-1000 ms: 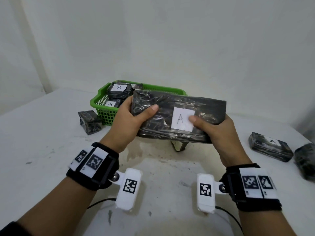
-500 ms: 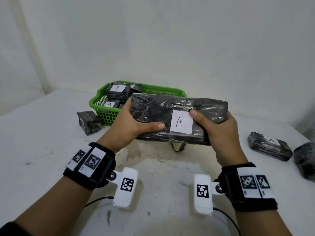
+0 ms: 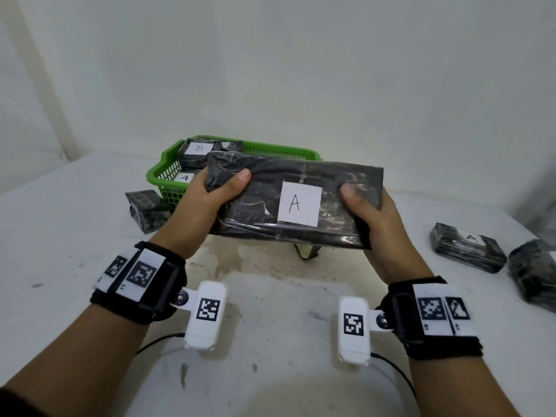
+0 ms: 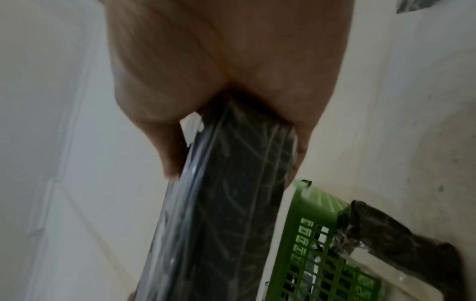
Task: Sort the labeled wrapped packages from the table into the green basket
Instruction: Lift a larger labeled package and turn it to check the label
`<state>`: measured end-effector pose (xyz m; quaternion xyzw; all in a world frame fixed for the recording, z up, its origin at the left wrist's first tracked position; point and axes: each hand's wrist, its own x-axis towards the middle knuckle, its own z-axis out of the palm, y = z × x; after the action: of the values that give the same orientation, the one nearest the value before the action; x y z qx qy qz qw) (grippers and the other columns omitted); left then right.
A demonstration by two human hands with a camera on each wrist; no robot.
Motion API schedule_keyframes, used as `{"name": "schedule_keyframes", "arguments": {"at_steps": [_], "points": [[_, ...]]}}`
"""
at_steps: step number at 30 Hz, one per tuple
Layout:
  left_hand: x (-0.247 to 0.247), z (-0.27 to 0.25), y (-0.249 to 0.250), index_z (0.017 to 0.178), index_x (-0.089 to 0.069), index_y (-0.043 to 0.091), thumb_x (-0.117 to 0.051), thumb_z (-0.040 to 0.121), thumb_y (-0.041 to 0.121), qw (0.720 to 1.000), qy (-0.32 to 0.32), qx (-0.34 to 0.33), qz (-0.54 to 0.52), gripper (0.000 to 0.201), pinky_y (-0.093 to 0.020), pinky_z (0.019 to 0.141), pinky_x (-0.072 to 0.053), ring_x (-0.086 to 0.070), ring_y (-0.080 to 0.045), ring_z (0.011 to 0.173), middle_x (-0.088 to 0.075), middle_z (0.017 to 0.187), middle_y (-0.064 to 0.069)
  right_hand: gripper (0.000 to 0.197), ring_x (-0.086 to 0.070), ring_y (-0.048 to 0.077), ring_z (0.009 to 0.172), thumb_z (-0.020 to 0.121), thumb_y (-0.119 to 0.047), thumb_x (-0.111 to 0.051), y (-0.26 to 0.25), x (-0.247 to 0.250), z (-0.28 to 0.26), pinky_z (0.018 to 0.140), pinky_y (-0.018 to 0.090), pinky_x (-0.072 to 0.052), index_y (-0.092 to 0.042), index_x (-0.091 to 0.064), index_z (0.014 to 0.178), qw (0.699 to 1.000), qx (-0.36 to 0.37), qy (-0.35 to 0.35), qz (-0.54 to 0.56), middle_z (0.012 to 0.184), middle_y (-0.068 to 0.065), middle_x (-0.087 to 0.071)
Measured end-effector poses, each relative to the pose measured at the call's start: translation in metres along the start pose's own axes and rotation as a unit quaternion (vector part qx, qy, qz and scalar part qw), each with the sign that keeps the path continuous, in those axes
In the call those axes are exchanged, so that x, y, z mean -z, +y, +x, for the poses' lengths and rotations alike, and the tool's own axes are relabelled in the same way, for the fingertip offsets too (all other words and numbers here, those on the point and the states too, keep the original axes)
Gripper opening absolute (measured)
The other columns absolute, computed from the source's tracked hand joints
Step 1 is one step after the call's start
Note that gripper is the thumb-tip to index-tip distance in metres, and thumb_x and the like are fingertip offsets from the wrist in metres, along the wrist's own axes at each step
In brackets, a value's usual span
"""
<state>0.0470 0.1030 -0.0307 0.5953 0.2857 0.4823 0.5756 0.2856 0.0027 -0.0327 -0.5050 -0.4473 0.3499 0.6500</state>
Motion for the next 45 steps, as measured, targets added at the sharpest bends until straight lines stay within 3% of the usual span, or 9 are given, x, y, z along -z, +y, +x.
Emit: {"name": "schedule_keyframes", "arguments": {"at_steps": [3, 8, 14, 18, 23, 31, 36, 40, 45], "points": [[-0.004, -0.001, -0.001, 0.132, -0.063, 0.006, -0.067, 0.096, 0.047, 1.000, -0.004, -0.002, 0.006, 0.055, -0.047, 0.102, -0.055, -0.072, -0.031, 0.114, -0.074, 0.123, -0.014, 0.055, -0.077, 0.027, 0.106, 0.095, -0.057, -0.059, -0.003, -0.006, -0.001, 0.096, 0.046, -0.060, -0.014, -0.068, 0.129, 0.999, -0.022, 0.044, 0.005, 0.114, 0.007, -0.080], [-0.010, -0.001, -0.005, 0.121, -0.068, 0.003, -0.064, 0.095, 0.036, 1.000, 0.023, 0.004, 0.000, 0.042, -0.050, 0.100, -0.057, -0.075, -0.033, 0.103, -0.077, 0.113, -0.016, 0.039, -0.079, 0.022, 0.097, 0.098, -0.048, -0.064, 0.004, -0.007, 0.001, 0.095, 0.048, -0.061, -0.016, -0.072, 0.118, 0.998, -0.016, 0.060, -0.024, 0.106, 0.005, -0.081], [-0.004, 0.001, -0.006, 0.119, -0.069, 0.007, -0.073, 0.083, 0.035, 1.000, 0.002, 0.017, -0.009, 0.046, -0.040, 0.093, -0.061, -0.077, -0.027, 0.099, -0.079, 0.109, -0.011, 0.046, -0.078, 0.028, 0.104, 0.079, -0.016, -0.088, 0.008, -0.008, -0.001, 0.095, 0.051, -0.061, -0.009, -0.072, 0.122, 0.998, 0.032, -0.004, -0.055, 0.111, 0.008, -0.080], [0.002, 0.002, -0.009, 0.123, -0.066, 0.007, -0.080, 0.077, 0.033, 1.000, -0.023, 0.008, -0.001, 0.054, -0.038, 0.092, -0.061, -0.077, -0.025, 0.101, -0.079, 0.112, -0.009, 0.052, -0.077, 0.028, 0.107, 0.076, -0.018, -0.090, 0.009, -0.005, 0.001, 0.097, 0.052, -0.060, -0.009, -0.071, 0.124, 0.998, 0.048, -0.002, -0.050, 0.114, 0.008, -0.080], [0.010, 0.005, -0.009, 0.124, -0.064, 0.001, -0.088, 0.064, 0.013, 0.999, -0.037, -0.022, 0.024, 0.066, -0.041, 0.090, -0.062, -0.076, -0.029, 0.103, -0.078, 0.113, -0.011, 0.080, -0.069, 0.031, 0.124, 0.070, -0.003, -0.093, 0.005, 0.015, 0.003, 0.107, 0.051, -0.054, -0.008, -0.059, 0.141, 0.985, 0.038, -0.147, -0.087, 0.132, 0.012, -0.073], [0.007, 0.009, -0.010, 0.130, -0.062, -0.004, -0.081, 0.069, 0.005, 0.999, -0.008, -0.002, -0.050, 0.064, -0.041, 0.087, -0.061, -0.074, -0.037, 0.107, -0.075, 0.118, -0.019, 0.088, -0.066, 0.033, 0.127, 0.066, -0.018, -0.091, 0.011, 0.020, 0.006, 0.110, 0.056, -0.049, -0.015, -0.053, 0.144, 0.992, 0.032, -0.120, -0.019, 0.136, 0.010, -0.070], [0.011, 0.009, -0.010, 0.134, -0.060, 0.000, -0.087, 0.071, 0.004, 0.998, -0.016, 0.002, -0.055, 0.068, -0.041, 0.089, -0.062, -0.074, -0.035, 0.108, -0.073, 0.124, -0.019, 0.075, -0.067, 0.034, 0.125, 0.076, -0.011, -0.083, 0.009, 0.026, 0.005, 0.104, 0.052, -0.054, -0.016, -0.052, 0.145, 0.992, 0.035, -0.117, 0.009, 0.134, 0.012, -0.070], [0.014, 0.008, -0.011, 0.144, -0.048, 0.016, -0.098, 0.061, 0.022, 0.995, -0.073, 0.000, 0.074, 0.097, -0.045, 0.105, -0.052, -0.070, -0.024, 0.120, -0.070, 0.132, -0.005, 0.062, -0.072, 0.034, 0.117, 0.082, -0.015, -0.079, 0.013, 0.025, 0.007, 0.098, 0.047, -0.058, -0.015, -0.056, 0.140, 0.997, 0.042, -0.064, 0.009, 0.126, 0.010, -0.075], [0.004, 0.001, -0.011, 0.145, -0.043, 0.030, -0.097, 0.054, 0.021, 0.988, -0.065, -0.008, 0.139, 0.107, -0.032, 0.101, -0.056, -0.070, -0.008, 0.116, -0.071, 0.130, 0.010, 0.070, -0.075, 0.025, 0.113, 0.071, -0.005, -0.091, 0.011, 0.019, 0.005, 0.094, 0.037, -0.061, -0.009, -0.062, 0.134, 0.993, 0.046, -0.083, -0.068, 0.121, 0.006, -0.078]]}}
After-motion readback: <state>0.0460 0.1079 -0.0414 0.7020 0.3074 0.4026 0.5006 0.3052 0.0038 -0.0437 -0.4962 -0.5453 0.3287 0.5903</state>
